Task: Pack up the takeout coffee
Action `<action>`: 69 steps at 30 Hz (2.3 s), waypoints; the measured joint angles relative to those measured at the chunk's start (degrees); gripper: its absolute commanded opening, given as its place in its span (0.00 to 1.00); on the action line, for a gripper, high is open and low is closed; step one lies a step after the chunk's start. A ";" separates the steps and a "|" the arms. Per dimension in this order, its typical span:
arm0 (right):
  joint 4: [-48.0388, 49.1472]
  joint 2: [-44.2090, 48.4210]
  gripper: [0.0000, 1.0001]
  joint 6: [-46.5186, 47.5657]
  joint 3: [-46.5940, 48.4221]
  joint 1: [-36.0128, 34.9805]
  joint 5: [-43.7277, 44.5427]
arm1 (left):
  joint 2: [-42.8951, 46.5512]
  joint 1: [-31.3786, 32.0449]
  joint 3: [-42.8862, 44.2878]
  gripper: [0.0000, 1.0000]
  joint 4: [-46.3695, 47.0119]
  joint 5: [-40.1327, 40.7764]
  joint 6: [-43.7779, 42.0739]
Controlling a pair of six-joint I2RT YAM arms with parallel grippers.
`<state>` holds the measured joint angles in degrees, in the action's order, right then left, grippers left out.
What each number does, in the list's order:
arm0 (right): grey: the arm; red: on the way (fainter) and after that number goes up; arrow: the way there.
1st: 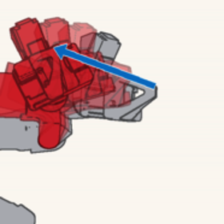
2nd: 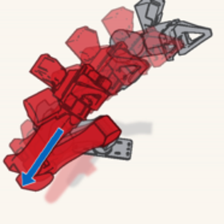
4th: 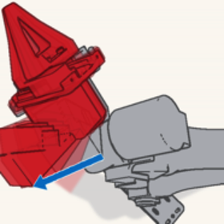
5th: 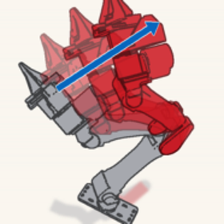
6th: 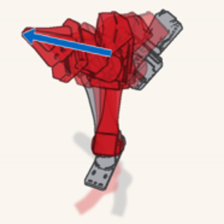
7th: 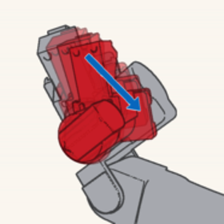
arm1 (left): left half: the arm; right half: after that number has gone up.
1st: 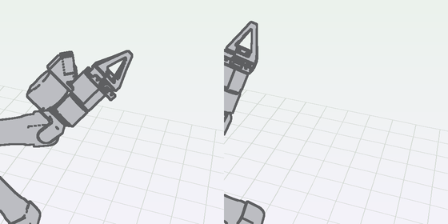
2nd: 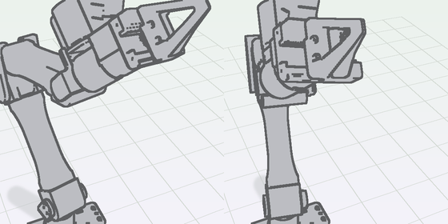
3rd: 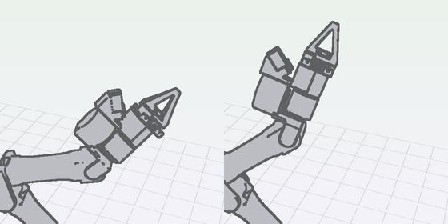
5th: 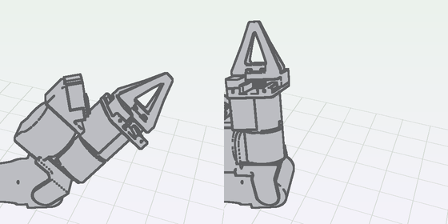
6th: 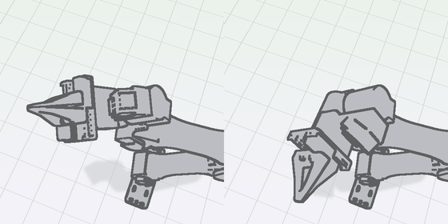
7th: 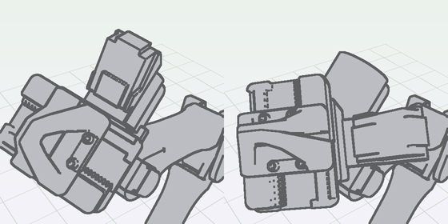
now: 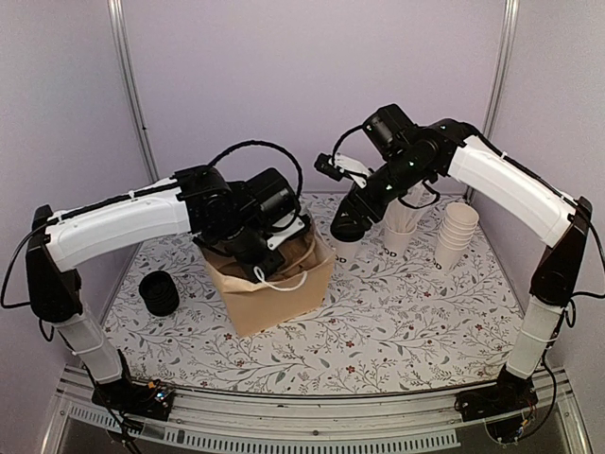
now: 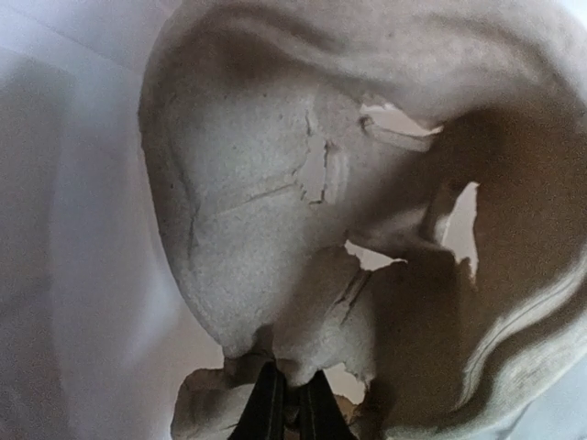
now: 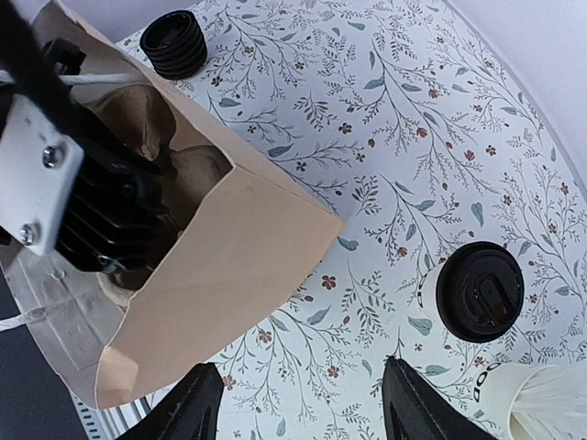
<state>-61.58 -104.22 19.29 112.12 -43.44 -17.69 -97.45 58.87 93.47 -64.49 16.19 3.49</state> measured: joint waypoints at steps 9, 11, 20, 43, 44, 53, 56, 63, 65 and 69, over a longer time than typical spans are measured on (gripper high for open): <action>-0.15 0.85 0.64 0.48 -0.96 -0.02 -0.44 | -2.40 0.00 -3.41 0.05 0.52 1.40 -0.24; -0.17 1.27 0.65 0.79 -1.25 -0.02 -0.46 | -2.54 -0.02 -4.00 0.05 1.20 1.40 -0.42; -0.15 3.85 0.66 1.44 -2.19 0.02 -0.85 | -3.82 -0.68 -7.78 0.05 6.29 0.57 -1.57; 0.22 8.61 0.68 2.43 -6.08 5.20 -2.62 | -8.24 -2.51 -18.03 0.05 20.48 -5.35 -4.09; 0.24 8.61 0.68 2.45 -6.08 5.20 -2.64 | -8.35 -2.54 -18.16 0.05 20.76 -5.46 -4.13; 0.22 8.52 0.68 2.56 -6.05 5.20 -3.91 | -9.97 -2.60 -18.38 0.09 23.30 -7.21 -4.37; 0.17 8.37 0.68 2.58 -6.05 5.20 -3.96 | -10.10 -2.64 -18.38 0.20 23.34 -7.76 -4.44; 0.15 8.37 0.69 2.82 -6.05 5.20 -3.93 | -6.58 -2.64 -17.99 0.49 22.56 -10.08 -3.74; 0.15 8.37 0.70 2.95 -6.05 5.20 -3.93 | -3.69 -2.62 -16.92 0.52 21.97 -11.58 -3.58; 0.13 8.44 0.70 3.48 -6.40 5.20 -3.91 | 1.70 -2.54 -12.07 0.68 21.27 -14.08 -2.45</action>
<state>-61.45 -95.79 22.76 105.71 -38.24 -21.61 -95.74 56.34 81.41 -43.22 2.11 1.04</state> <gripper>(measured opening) 0.699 0.609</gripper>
